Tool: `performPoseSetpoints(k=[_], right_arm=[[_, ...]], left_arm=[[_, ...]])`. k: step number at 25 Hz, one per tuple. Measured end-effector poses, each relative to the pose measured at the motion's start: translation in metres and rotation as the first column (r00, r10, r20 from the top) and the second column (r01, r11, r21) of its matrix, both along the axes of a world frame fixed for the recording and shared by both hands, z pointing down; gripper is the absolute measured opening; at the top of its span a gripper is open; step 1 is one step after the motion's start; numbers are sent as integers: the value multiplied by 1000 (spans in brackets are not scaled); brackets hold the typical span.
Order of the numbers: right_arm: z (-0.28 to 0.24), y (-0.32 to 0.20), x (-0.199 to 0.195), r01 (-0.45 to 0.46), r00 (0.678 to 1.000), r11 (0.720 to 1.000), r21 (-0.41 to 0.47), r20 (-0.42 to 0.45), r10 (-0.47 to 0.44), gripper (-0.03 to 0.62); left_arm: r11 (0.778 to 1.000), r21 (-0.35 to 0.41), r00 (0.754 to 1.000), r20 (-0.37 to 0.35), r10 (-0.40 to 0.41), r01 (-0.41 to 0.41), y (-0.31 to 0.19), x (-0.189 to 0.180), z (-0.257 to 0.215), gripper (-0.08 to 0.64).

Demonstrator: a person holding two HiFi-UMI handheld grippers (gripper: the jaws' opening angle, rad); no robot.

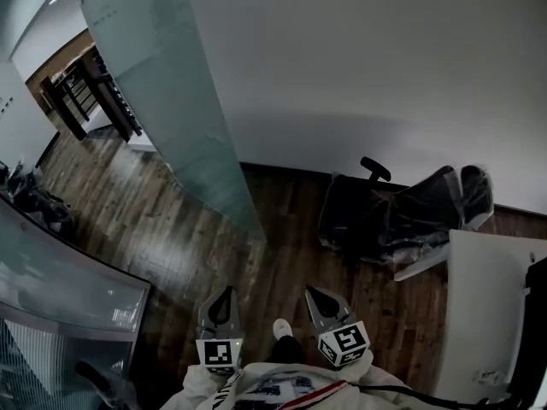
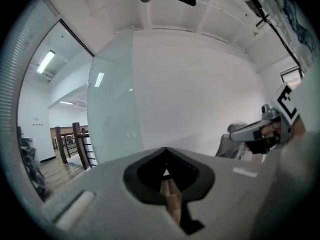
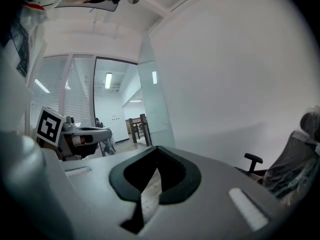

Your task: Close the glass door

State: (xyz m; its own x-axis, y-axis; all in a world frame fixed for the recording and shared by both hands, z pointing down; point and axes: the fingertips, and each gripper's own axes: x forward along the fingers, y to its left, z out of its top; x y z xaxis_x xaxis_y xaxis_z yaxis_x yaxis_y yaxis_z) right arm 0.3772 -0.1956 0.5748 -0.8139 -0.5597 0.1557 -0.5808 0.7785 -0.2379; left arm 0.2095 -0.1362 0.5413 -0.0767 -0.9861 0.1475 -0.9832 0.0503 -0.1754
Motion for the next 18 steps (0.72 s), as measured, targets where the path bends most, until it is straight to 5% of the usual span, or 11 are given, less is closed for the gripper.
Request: performPoseSetpoints(k=[18], right_arm=[[-23, -114, -140, 146, 987, 987, 69, -75, -141, 8]], left_arm=[[985, 15, 983, -59, -172, 173, -75, -130, 25, 2]])
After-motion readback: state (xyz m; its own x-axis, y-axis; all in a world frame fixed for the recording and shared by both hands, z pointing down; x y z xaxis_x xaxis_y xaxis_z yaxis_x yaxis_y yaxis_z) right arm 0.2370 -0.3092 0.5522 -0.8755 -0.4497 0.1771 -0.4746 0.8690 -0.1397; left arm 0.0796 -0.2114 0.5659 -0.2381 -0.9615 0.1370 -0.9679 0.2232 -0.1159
